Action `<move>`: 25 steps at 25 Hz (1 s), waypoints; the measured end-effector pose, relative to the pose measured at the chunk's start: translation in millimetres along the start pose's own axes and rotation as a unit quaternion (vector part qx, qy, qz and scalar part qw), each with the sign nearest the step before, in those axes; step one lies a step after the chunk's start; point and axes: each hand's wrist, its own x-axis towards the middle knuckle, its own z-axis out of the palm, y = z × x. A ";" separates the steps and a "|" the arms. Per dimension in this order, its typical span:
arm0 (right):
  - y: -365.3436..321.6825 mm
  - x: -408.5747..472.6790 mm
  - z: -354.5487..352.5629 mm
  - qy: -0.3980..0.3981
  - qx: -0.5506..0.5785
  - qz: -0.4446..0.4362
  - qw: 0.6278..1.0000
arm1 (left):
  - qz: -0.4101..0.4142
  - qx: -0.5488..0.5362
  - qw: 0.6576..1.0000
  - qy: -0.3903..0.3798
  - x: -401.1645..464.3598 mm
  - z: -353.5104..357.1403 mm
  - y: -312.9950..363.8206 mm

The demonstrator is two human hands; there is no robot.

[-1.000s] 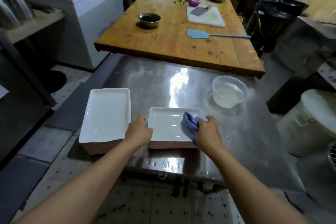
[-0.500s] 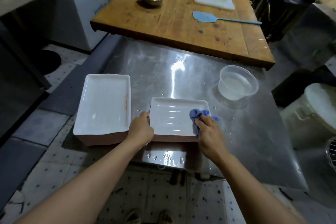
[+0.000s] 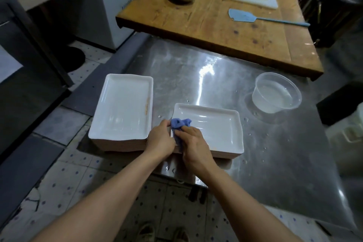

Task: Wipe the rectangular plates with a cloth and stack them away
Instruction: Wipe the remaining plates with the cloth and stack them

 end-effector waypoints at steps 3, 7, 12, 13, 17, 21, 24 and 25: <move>8.5 28.6 -4.8 -0.005 -0.055 0.009 0.998 | -0.011 0.038 0.999 -0.008 2.4 -0.3 1.4; 13.8 53.0 -10.4 0.015 -0.151 0.034 0.988 | -0.008 0.062 0.998 -0.002 1.6 0.2 4.6; 36.6 42.9 -30.2 0.029 -0.262 0.067 0.962 | -0.023 0.068 0.997 0.004 0.9 3.3 5.4; 49.8 35.1 -40.5 0.038 -0.273 0.100 0.956 | -0.026 0.068 0.997 0.006 1.1 4.2 5.0; 89.4 8.4 -76.4 0.032 -0.326 0.175 0.929 | -0.032 0.085 0.996 0.019 2.1 4.1 6.5; 81.3 4.0 -79.4 0.007 -0.320 0.164 0.933 | -0.030 0.089 0.995 0.030 1.0 5.5 6.7; 75.8 -23.7 -70.7 -0.008 -0.306 0.139 0.942 | -0.029 0.081 0.996 0.039 1.2 6.5 4.8; 72.3 -33.1 -67.6 0.005 -0.277 0.145 0.950 | -0.031 0.074 0.996 0.040 0.9 6.9 3.9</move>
